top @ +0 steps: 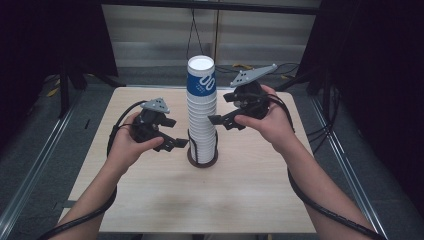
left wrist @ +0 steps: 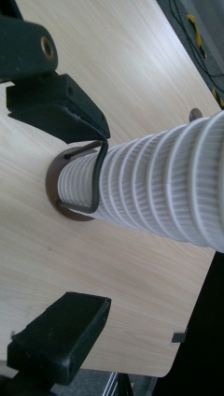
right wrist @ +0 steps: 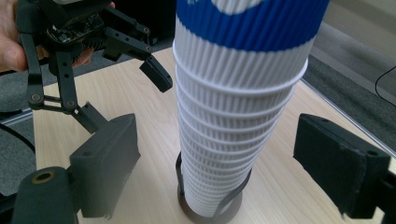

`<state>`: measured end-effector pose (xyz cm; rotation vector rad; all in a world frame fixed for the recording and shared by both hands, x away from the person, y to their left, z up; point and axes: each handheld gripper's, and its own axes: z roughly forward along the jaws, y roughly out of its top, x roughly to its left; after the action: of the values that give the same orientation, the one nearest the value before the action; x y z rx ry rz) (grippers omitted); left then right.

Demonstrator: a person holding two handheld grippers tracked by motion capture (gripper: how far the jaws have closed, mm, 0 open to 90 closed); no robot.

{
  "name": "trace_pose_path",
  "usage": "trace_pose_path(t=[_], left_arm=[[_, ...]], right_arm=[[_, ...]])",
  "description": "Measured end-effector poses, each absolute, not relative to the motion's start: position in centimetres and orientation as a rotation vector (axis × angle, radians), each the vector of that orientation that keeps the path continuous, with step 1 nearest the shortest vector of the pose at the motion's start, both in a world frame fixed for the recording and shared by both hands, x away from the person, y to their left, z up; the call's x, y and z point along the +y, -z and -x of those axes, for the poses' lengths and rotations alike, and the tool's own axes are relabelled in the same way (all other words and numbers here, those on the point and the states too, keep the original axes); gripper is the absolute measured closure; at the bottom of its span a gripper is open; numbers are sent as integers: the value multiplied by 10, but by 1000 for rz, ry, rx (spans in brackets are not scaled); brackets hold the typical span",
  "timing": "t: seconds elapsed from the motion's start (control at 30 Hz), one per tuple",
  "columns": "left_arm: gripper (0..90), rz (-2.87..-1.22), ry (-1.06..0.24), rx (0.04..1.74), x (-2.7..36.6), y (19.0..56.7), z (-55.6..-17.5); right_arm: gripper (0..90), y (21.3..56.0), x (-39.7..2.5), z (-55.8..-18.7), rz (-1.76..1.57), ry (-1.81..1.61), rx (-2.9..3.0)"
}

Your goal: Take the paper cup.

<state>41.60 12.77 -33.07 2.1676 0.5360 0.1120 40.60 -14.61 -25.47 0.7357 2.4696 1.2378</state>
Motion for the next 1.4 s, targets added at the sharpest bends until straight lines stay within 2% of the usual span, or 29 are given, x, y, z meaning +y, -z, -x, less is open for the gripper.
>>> trace_pose_path(t=[0.63, 1.4], left_arm=[[158, -2194, -108, 498, 116, 303, -434], [159, -2193, -130, 488, 114, 298, -436]], right_arm=[[133, 231, -142, -419, -812, -1233, 2415], [127, 236, -116, -436, -802, -1257, 2402]])
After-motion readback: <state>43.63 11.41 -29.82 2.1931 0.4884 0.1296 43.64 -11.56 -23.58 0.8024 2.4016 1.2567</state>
